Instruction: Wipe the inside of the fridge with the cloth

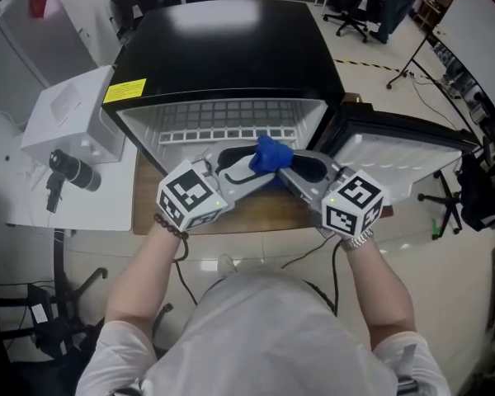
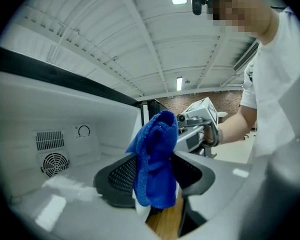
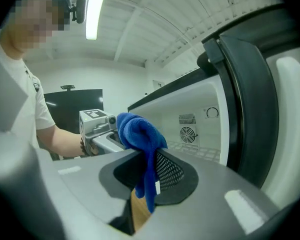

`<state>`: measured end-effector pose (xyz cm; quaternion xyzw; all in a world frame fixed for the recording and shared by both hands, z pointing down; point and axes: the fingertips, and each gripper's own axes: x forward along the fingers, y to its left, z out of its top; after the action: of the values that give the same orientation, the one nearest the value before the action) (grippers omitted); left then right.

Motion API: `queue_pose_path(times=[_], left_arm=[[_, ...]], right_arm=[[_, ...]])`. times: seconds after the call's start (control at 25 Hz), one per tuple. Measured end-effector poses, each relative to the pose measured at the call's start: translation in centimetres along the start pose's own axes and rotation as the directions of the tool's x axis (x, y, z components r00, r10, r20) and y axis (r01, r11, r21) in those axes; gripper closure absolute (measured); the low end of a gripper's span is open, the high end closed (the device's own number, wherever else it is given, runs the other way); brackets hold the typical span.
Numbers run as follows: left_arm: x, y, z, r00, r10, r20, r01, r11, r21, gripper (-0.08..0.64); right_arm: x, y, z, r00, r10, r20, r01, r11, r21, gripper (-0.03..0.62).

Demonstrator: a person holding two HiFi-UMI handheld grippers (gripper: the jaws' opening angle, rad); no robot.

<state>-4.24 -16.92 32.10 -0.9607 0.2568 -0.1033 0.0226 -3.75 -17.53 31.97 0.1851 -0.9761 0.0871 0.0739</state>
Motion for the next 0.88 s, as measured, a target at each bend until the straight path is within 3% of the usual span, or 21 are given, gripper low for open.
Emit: queue_pose_path(times=[0.24,0.48,0.72,0.88], left_arm=[[-0.5,-1.6,0.3,0.999,-0.049,0.017,0.049,0.999,0.0,0.346],[0.0,-2.9,1.1,0.997,-0.068,0.034,0.069,0.997,-0.029,0.388],[-0.9,-2.5,1.0,0.997,-0.042,0.059,0.044,0.998,-0.04,0.466],[-0.8,-1.5,0.7,0.997,0.045,0.055,-0.045,0.999,-0.008,0.488]], right_arm=[[-1.0,1.9,0.1,0.987,0.16,-0.023,-0.161,0.987,-0.015,0.535],[-2.6,2.6,0.2,0.97,0.241,-0.039,-0.242,0.97,-0.025,0.534],[-1.8,3.3,0.7,0.967,0.25,-0.038,-0.252,0.967,-0.035,0.53],[-1.5,2.7,0.6,0.986,0.159,-0.042,-0.161,0.985,-0.067,0.519]])
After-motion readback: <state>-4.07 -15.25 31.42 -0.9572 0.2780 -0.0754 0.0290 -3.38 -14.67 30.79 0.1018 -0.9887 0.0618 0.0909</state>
